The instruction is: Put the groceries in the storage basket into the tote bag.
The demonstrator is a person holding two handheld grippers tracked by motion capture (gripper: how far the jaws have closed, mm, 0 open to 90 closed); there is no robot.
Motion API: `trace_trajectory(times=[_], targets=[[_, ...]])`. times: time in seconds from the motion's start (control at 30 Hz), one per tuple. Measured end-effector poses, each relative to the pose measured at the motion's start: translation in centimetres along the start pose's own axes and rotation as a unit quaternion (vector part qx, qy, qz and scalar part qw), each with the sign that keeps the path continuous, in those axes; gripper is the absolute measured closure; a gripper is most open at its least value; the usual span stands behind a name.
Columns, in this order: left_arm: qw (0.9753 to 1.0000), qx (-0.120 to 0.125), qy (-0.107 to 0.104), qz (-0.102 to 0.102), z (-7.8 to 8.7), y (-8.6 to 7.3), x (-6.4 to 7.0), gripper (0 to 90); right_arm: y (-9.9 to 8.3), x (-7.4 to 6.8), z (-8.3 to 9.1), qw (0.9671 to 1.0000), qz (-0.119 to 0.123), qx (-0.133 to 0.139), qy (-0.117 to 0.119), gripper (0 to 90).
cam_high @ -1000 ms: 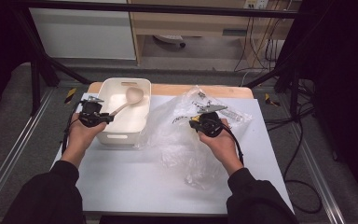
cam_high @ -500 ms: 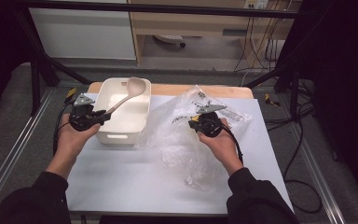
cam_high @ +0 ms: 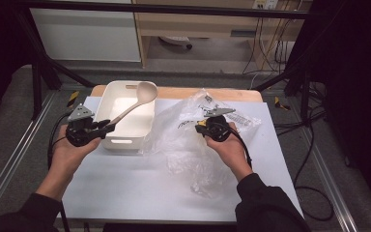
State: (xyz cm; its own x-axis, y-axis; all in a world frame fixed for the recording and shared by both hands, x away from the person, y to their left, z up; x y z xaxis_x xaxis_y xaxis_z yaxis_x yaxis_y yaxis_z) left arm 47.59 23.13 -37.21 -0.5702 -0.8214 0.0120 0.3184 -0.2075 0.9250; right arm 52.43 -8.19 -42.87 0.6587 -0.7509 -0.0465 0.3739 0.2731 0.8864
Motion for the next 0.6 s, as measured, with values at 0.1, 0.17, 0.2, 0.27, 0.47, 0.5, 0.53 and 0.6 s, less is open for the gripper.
trace_trajectory(times=[0.1, 0.17, 0.2, 0.27, 0.47, 0.5, 0.53, 0.6], targets=[[1.0, 0.005, -0.004, -0.005, 0.7, 0.1, 0.4, 70.0, 0.1, -0.1, 0.0, 1.0, -0.005, 0.001, 0.002, 90.0], [0.9999, 0.011, -0.008, -0.002, 1.2, 0.2, 0.7, 70.0, 0.1, -0.1, 0.0, 1.0, -0.004, -0.001, 0.003, 90.0], [0.9998, 0.015, -0.011, -0.001, 1.4, 0.2, 0.8, 70.0, 0.1, -0.1, 0.0, 1.0, -0.004, -0.002, 0.003, 90.0], [0.9997, 0.017, -0.015, -0.003, 2.0, 0.0, 1.2, 70.0, 0.2, -0.2, 0.0, 1.0, -0.004, -0.004, 0.005, 90.0], [0.9992, 0.019, -0.033, -0.011, 3.5, -0.8, 2.6, 70.0, 0.4, -0.2, -0.2, 0.9999, -0.004, -0.008, 0.008, 90.0], [0.9991, 0.019, -0.033, -0.016, 3.7, -0.9, 2.7, 70.0, 0.4, -0.2, -0.2, 0.9999, -0.006, -0.01, 0.008, 90.0], [0.9991, 0.02, -0.034, -0.016, 3.9, -1.0, 2.8, 70.0, 0.5, -0.2, -0.3, 0.9999, -0.007, -0.008, 0.009, 90.0], [0.9989, 0.023, -0.038, -0.014, 4.1, -1.1, 3.0, 70.0, 0.5, -0.2, -0.3, 0.9999, -0.009, -0.009, 0.01, 90.0]])
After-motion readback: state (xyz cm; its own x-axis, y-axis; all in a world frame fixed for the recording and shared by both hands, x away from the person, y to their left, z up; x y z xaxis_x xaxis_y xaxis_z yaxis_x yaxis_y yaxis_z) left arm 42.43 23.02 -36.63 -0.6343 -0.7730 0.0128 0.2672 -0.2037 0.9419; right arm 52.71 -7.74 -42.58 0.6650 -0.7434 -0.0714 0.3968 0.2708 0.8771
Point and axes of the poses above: each handheld gripper's, and its own axes: z roughly backward along the jaws, y roughly out of its top, x roughly to its right, the point moved 9 cm from there along -z, roughly forward along the jaws, and after that the axes turned 9 degrees about x, right-handed, at the moved point
